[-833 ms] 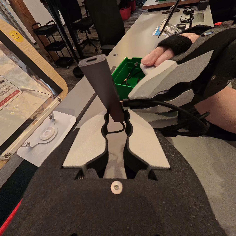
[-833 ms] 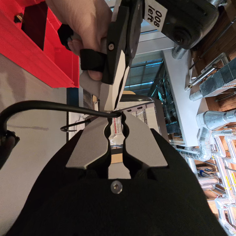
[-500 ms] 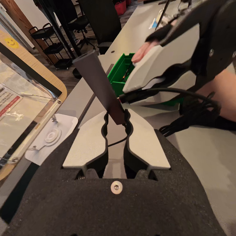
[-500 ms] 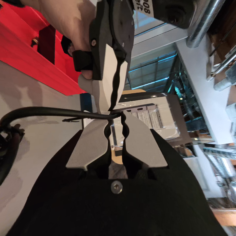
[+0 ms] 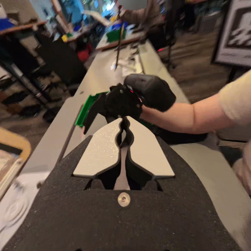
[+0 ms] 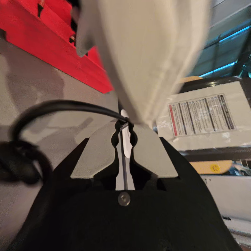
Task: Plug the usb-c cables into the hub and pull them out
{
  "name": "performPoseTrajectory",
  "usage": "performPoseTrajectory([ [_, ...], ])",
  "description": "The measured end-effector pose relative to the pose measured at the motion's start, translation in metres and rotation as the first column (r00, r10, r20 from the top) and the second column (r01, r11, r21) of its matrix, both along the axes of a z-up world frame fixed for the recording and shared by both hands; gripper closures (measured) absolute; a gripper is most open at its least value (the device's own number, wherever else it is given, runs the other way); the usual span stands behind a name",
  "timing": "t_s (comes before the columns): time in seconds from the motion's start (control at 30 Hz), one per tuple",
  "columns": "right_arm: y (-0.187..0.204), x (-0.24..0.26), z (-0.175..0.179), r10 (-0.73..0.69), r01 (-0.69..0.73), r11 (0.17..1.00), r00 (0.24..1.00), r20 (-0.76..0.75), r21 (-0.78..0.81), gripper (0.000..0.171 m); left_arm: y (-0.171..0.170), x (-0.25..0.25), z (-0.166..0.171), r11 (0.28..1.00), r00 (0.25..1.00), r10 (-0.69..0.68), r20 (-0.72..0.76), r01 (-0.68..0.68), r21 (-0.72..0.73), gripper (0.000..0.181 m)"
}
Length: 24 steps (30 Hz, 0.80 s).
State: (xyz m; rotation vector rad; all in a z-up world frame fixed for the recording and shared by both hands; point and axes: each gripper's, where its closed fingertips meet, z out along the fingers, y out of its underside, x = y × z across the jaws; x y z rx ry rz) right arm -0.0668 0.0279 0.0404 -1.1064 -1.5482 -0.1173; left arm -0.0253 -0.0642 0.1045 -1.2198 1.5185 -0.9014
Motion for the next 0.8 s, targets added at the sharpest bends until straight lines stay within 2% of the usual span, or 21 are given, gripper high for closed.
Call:
performPoseTrajectory([
  [0.03,-0.002,-0.008,-0.001,0.039,-0.039,0.999,0.999,-0.031,-0.001,0.159,0.008,0.002,-0.009,0.995,0.994,0.084,-0.070,-0.081,0.050,0.181],
  [0.07,-0.005,-0.015,-0.002,0.064,-0.066,0.997,0.997,-0.051,-0.026,0.159,0.020,-0.002,-0.019,0.977,0.972,0.187,-0.145,-0.168,0.132,0.181],
  [0.13,-0.008,-0.017,0.001,0.078,-0.081,0.996,0.994,-0.075,-0.036,0.159,0.050,-0.021,-0.015,0.895,0.914,0.390,-0.109,-0.348,0.279,0.181],
  [0.17,-0.009,-0.016,0.004,0.085,-0.089,0.995,0.992,-0.093,-0.039,0.159,0.056,-0.031,-0.012,0.878,0.905,0.418,-0.081,-0.379,0.291,0.181],
  [0.33,-0.003,-0.002,0.008,0.048,-0.054,0.997,0.994,-0.099,-0.052,0.159,0.073,-0.065,-0.004,0.888,0.887,0.459,-0.050,-0.459,0.015,0.181],
  [0.4,-0.004,0.001,0.007,0.048,-0.053,0.997,0.995,-0.087,-0.057,0.159,0.081,-0.071,-0.004,0.872,0.872,0.488,-0.039,-0.489,-0.032,0.181],
  [0.5,-0.005,0.005,-0.001,0.041,-0.047,0.992,0.998,-0.051,-0.116,0.159,0.088,-0.074,-0.021,0.851,0.849,0.513,-0.128,-0.523,-0.055,0.175],
  [0.57,-0.009,0.003,-0.021,0.053,-0.047,0.975,0.998,0.022,-0.218,0.159,0.095,-0.078,-0.033,0.822,0.810,0.552,-0.199,-0.568,-0.034,0.173],
  [0.63,-0.011,-0.002,-0.052,0.063,-0.015,0.958,0.986,0.157,-0.287,0.159,0.103,-0.084,-0.038,0.782,0.763,0.603,-0.234,-0.624,-0.019,0.173],
  [0.8,-0.016,-0.023,-0.138,0.111,0.085,0.932,0.857,0.503,-0.351,0.158,0.110,-0.105,-0.037,0.727,0.711,0.659,-0.245,-0.686,-0.039,0.174],
])
